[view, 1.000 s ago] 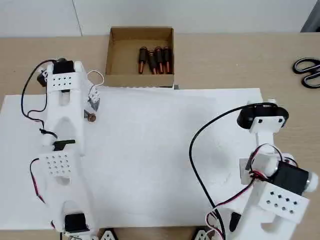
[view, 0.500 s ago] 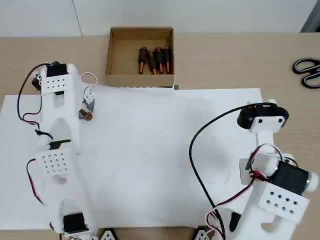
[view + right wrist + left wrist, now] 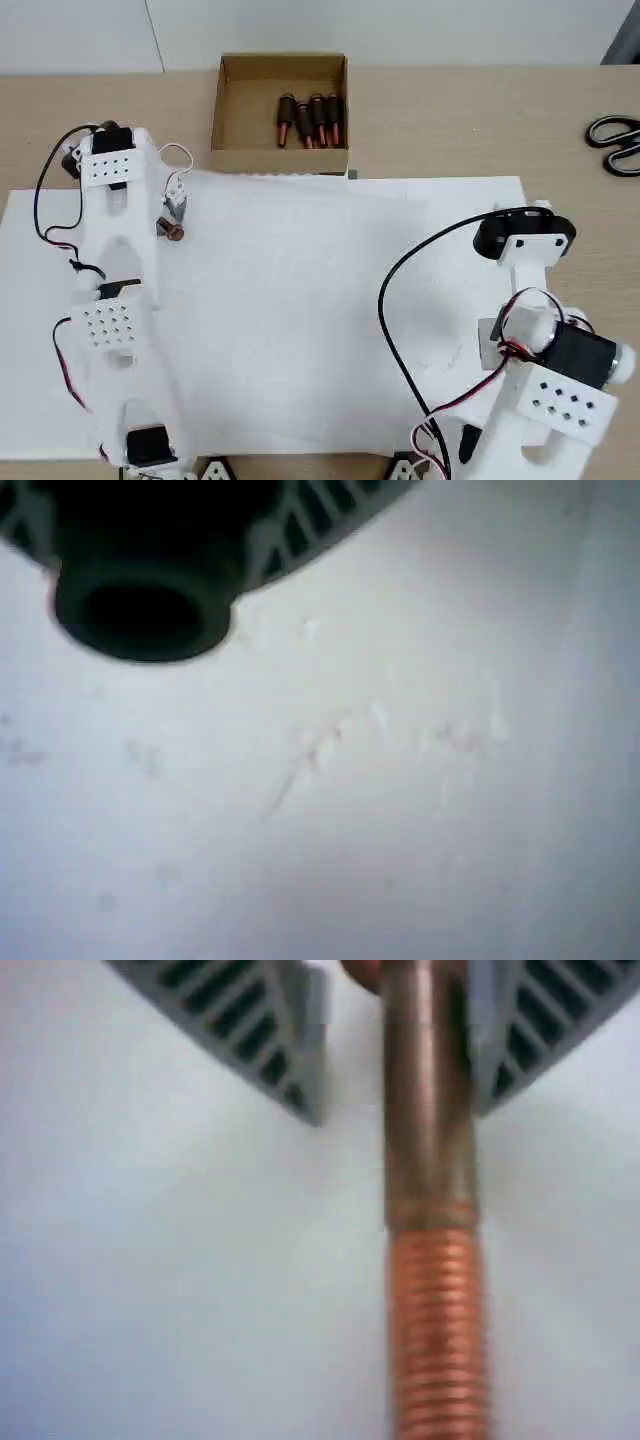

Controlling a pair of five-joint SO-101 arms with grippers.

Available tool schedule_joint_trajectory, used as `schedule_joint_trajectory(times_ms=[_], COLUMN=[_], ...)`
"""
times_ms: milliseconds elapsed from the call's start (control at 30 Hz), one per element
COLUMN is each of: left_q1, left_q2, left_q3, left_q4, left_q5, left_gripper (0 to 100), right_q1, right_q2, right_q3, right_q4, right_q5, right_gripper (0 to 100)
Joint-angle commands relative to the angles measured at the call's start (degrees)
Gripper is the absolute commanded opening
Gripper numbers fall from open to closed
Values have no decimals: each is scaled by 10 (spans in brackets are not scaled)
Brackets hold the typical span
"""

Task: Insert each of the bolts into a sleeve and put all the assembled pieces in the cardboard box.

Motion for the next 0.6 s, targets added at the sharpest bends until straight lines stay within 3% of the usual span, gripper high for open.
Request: schedule_joint_trajectory(times_ms=[0,233,400,567], left_q1=[-5,-4,20,25], left_q2=[-6,-11,-12,-13], left_q3=[2,12,-50,-124], left_q4=[-2,10,69,84], left_q5=[-3,-3,1,143], left_gripper=[9,5,5,5], right_q1=[4,4,4,3], right_q2=[-8,-8,-8,-8], right_q3=[-4,-4,-4,-4], right_q4=[-12,-12,-12,-12], right_q5=[-5,-5,-5,-5], right_gripper=[4,4,4,4])
